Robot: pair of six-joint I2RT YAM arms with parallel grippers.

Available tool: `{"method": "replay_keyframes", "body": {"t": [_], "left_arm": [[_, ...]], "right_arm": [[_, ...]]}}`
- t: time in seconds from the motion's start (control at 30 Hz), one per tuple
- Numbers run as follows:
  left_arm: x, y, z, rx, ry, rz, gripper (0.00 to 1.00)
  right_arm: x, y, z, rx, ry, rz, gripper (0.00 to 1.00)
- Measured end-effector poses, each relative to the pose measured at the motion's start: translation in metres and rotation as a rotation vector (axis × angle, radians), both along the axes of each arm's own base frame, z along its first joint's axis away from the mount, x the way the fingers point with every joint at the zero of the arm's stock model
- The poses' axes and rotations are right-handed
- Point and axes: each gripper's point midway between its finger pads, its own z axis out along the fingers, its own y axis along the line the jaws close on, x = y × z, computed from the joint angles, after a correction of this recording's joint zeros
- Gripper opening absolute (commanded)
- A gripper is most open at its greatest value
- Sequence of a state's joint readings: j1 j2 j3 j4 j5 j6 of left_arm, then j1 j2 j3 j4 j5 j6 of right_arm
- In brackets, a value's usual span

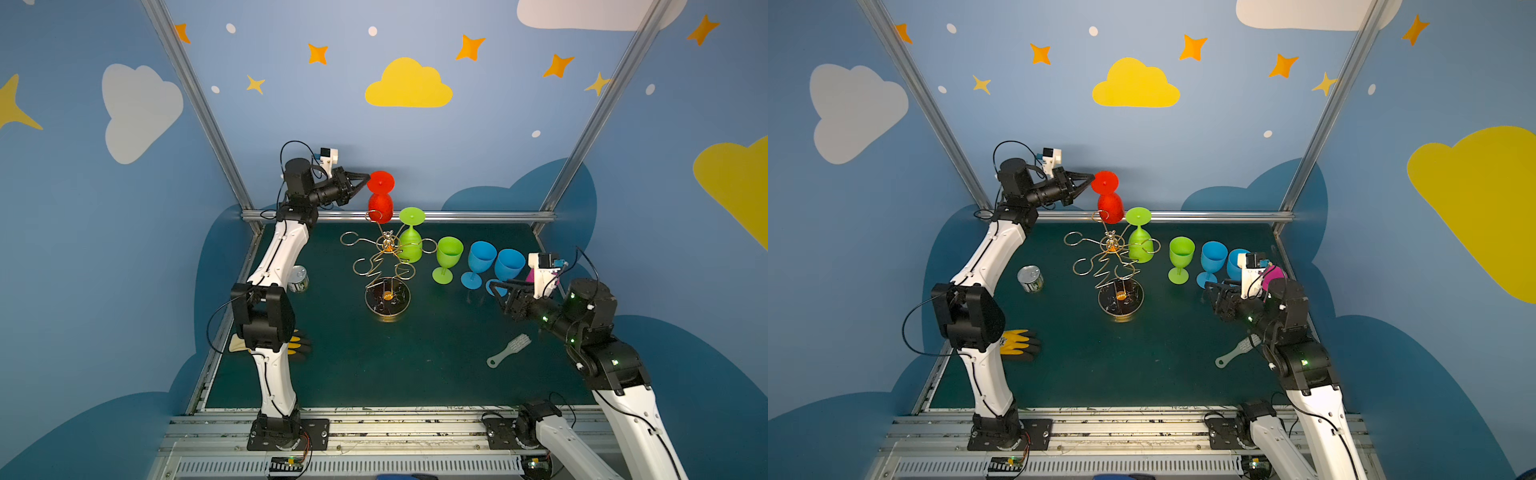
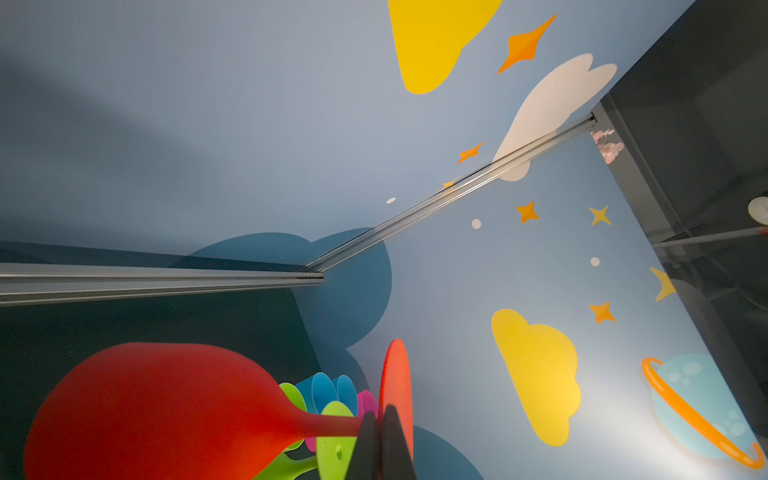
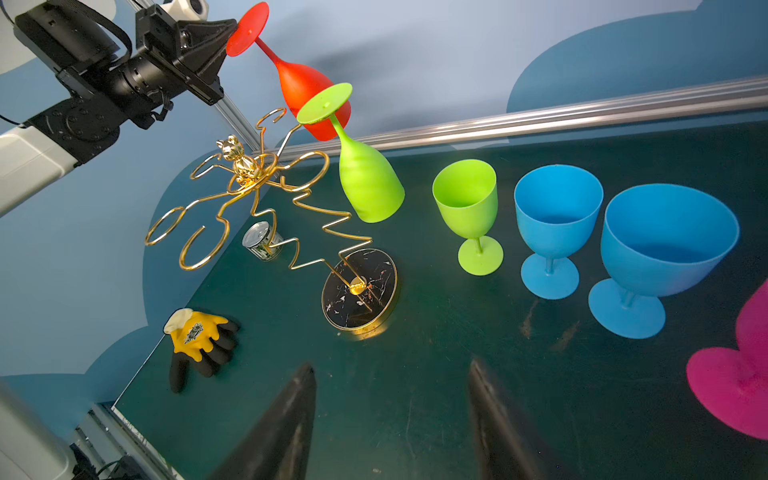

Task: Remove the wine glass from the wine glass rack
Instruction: 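Raise the red glass above the rack with the left gripper, then move the right gripper toward the red glass stem while the left holds it up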

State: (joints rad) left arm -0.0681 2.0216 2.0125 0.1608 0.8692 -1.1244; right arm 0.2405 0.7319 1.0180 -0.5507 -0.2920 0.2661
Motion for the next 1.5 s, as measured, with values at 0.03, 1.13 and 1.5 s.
{"method": "replay_keyframes", "body": {"t": [0.03, 1.13, 1.5], "left_arm": [[-0.001, 0.003, 0.007, -0.010, -0.009, 0.001, 0.03], [-0.172, -0.014, 0.148, -0.162, -0.221, -0.173, 0.03], [-0.209, -0.047, 0.134, -0.165, -0.169, -0.276, 0.03]], "right_arm": [[0.001, 0.000, 0.003, -0.003, -0.007, 0.003, 0.58], [-0.009, 0.094, 0.106, -0.006, -0.431, 0.430, 0.64], [-0.021, 0.122, 0.126, -0.099, -0.685, 0.553, 0.83]]}}
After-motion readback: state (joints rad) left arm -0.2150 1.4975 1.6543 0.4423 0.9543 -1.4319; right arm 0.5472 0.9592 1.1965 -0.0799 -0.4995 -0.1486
